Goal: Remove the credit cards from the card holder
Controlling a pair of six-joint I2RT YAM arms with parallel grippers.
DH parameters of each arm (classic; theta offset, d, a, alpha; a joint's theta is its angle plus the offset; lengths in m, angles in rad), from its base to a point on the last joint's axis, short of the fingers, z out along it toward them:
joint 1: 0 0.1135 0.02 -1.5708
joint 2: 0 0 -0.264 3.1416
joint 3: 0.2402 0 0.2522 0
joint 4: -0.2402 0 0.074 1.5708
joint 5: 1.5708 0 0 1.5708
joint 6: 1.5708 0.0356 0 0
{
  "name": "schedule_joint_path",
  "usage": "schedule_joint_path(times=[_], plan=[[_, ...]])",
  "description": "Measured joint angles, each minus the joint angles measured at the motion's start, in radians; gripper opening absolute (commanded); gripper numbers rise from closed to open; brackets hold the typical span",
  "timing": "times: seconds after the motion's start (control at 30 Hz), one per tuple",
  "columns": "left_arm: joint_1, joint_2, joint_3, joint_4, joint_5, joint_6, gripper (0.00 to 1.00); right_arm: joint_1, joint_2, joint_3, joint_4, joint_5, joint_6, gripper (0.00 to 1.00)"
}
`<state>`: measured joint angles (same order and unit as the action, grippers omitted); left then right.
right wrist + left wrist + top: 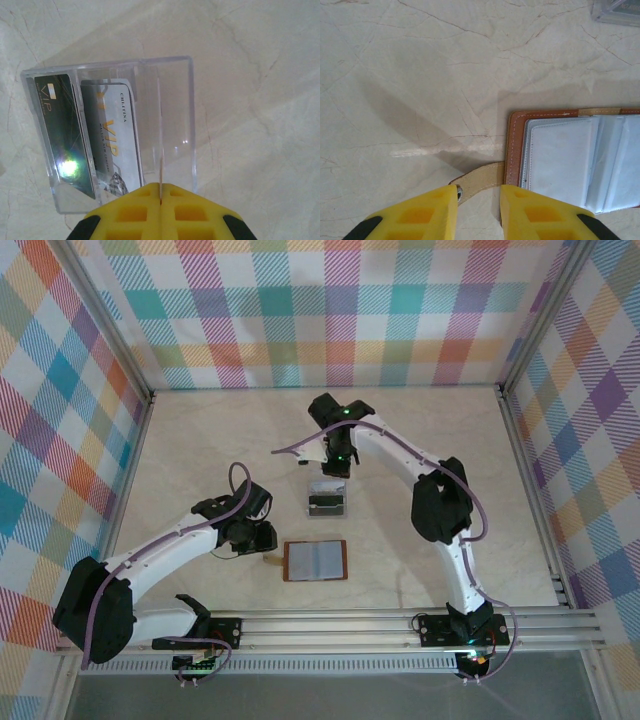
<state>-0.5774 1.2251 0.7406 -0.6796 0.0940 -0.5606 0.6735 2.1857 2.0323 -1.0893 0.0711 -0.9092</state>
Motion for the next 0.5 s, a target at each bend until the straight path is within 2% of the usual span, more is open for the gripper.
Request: schedule_joint_path(times=[0.2, 0.37, 0.5], plan=[[0.009, 0.000, 0.000, 0.000, 0.001, 0.000, 0.30, 0.000, 0.050, 0.032, -0.033, -0.008, -0.024, 0.08], [0.013, 0.000, -0.007, 0.000, 0.001, 0.000, 0.30, 0.000, 0.058, 0.048, -0.044, -0.007, -0.037, 0.24], [0.018, 0.000, -0.012, 0.000, 0.001, 0.000, 0.30, 0.000, 0.063, 0.051, -0.026, 0.011, -0.044, 0.30]])
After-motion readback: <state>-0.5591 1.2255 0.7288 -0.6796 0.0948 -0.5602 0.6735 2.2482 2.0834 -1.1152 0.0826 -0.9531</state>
